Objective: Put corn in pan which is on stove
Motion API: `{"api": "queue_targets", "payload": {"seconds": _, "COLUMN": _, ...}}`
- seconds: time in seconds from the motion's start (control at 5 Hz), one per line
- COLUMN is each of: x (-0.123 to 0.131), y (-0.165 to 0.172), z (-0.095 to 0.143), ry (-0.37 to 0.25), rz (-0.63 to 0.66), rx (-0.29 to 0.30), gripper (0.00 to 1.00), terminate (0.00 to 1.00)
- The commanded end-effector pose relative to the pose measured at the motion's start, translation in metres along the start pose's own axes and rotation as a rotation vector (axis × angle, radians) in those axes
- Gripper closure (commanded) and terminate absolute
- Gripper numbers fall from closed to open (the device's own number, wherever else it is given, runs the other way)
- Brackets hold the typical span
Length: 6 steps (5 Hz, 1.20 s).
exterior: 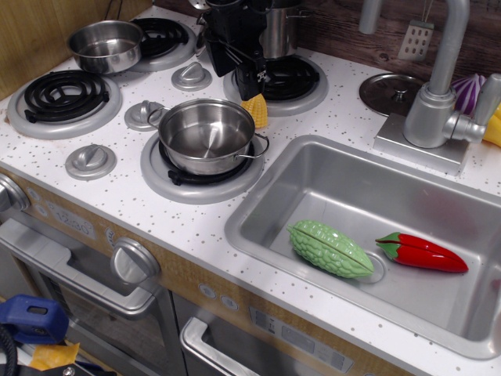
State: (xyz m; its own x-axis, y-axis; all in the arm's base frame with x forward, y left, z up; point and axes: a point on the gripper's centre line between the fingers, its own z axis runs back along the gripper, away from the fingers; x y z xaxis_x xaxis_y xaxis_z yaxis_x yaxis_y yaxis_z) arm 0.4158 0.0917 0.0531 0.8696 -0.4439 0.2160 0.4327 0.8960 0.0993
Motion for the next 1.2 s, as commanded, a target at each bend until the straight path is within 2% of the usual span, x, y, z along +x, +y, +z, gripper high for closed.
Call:
{"api": "queue_targets", "payload": {"seconds": 0.0, "x": 0.000, "y": 0.000, "z": 0.000, "ry": 0.000, "rz": 0.000, "rx": 0.000, "gripper": 0.00, "terminate": 0.00}}
{"api": "queue_targets", "payload": {"seconds": 0.4, "x": 0.005, "y": -0.007, "z": -0.005, "ry": -0.025, "rz": -0.003, "rx": 0.012, "gripper": 0.00, "terminate": 0.00}}
{"api": "queue_targets", "payload": {"seconds": 1.0, "x": 0.014, "y": -0.006, "z": -0.021, "ry": -0.102, "rz": -0.070, "rx": 0.020, "gripper": 0.00, "terminate": 0.00}}
